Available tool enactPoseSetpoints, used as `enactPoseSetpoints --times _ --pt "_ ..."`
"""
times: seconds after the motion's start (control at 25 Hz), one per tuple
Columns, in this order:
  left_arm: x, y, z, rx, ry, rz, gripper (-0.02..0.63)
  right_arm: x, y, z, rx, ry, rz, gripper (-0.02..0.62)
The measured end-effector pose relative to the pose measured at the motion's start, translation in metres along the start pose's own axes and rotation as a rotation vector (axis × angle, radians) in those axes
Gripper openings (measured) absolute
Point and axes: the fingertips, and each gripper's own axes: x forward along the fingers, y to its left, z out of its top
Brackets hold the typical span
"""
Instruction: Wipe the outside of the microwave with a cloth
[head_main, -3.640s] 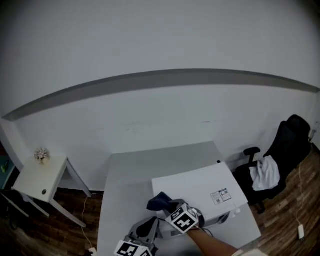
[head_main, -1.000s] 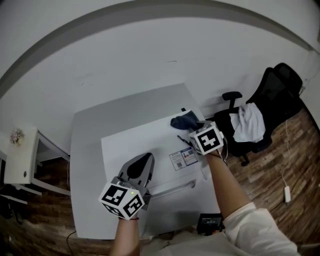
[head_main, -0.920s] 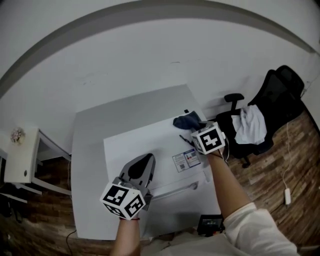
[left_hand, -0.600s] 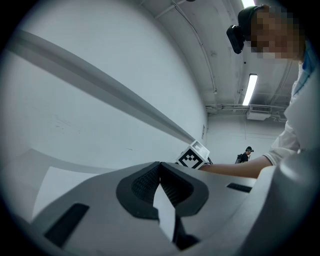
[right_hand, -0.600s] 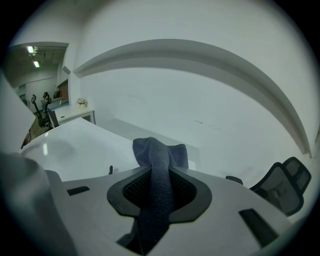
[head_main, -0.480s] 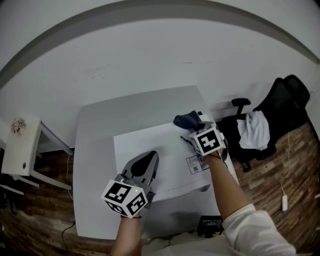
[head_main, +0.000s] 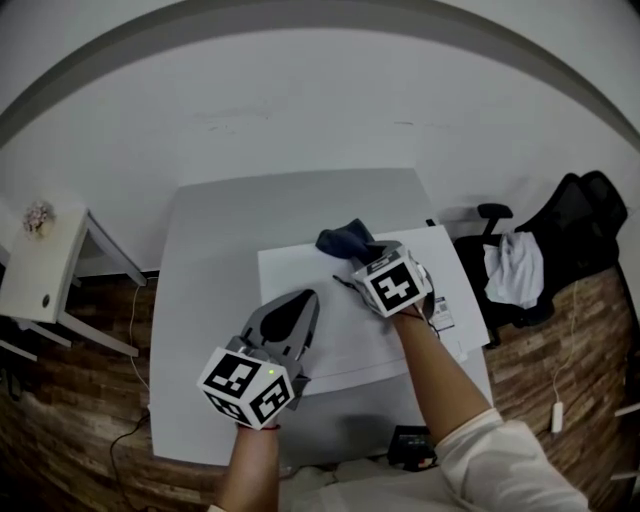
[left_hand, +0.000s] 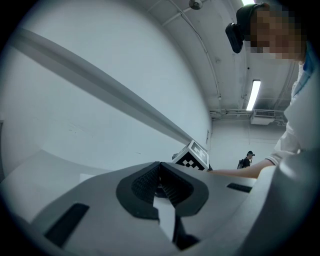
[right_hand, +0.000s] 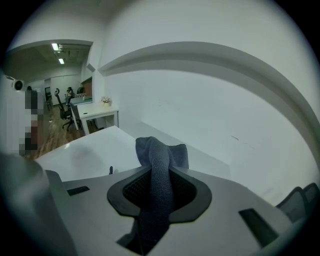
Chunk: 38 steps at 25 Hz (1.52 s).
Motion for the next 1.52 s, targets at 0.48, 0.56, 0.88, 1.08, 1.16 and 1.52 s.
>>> enactPoseSetpoints --times 0.48,0.56,0.88,1.08,1.16,1.52 --pt "-0.076 0.052 -0.017 -0.066 -0.012 0.115 0.003 0.024 0.14 0.061 -0.29 -0.05 0.279 0.095" --pt "-0.088 0.057 -0.02 -0.073 -0.013 0.125 0.003 0.027 0.156 0.067 -0.343 -0.04 0.303 0.095" --pt "-0.119 0.073 -0.035 -0.097 0.001 0.153 0.003 0.037 0.199 0.075 -0.619 0.039 0.37 0.095" --pt "-0.119 0.08 -0.055 -0.121 0.048 0.157 0.003 0.046 0.217 0.068 -0.793 0.137 0.426 0.095" --pt "-0.117 0.085 -0.062 -0.14 0.06 0.165 0.003 0.051 0.223 0.064 -0.872 0.188 0.44 0.095" --pt "-0.112 0.091 -0.092 -0.186 0.159 0.17 0.003 0.069 0.234 0.058 -1.186 0.393 0.417 0.095"
